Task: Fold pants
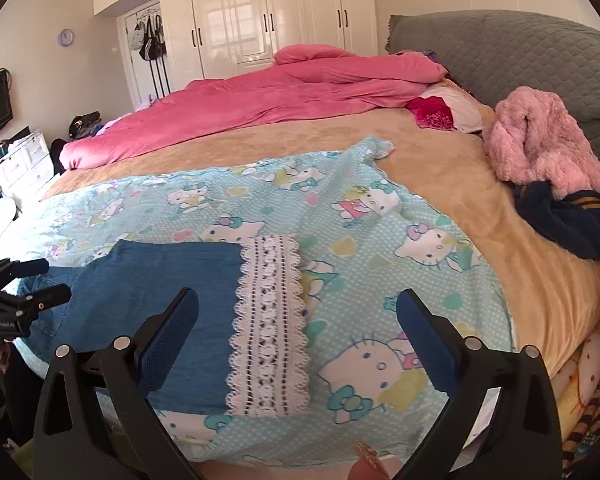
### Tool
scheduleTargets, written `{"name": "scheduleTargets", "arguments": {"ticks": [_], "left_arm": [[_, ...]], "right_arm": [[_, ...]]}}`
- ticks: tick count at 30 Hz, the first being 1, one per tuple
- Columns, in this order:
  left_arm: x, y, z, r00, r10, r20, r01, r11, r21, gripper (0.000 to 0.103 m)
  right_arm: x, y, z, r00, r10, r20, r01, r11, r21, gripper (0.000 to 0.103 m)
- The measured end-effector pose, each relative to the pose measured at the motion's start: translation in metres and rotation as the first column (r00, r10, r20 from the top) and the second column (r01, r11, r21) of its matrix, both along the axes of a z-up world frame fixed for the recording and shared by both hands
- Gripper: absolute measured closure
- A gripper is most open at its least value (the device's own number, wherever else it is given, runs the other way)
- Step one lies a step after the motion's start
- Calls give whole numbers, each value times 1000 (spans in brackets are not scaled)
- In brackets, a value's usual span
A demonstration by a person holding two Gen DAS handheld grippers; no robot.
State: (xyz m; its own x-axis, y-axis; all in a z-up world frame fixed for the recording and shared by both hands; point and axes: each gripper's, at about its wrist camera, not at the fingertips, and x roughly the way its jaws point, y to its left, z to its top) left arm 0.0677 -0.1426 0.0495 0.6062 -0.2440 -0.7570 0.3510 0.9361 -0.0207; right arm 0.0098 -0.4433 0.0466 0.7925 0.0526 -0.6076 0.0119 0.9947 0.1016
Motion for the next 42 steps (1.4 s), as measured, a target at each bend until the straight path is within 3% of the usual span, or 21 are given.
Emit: {"name": "scheduleTargets", "arguments": {"ticks": [11, 27, 37, 42], "left_arm": [[35, -46, -5, 997, -76, -8, 76, 997, 27, 8], [111, -83, -41, 983, -161, -89, 164, 986, 27, 8], [135, -102, -58, 971, -221, -92, 230, 968, 101, 8], [140, -112, -71, 962, -248, -112, 261, 959, 115, 8]], "right_arm": [[-3, -8, -25, 1000, -11, -29, 12, 999, 30, 4], [4, 12, -62, 993, 51, -109, -41, 995, 92, 4], [15, 22, -95, 979, 69, -193, -47, 992, 117, 4], [14, 17, -100, 982, 62, -178, -31, 985, 172, 4]]}}
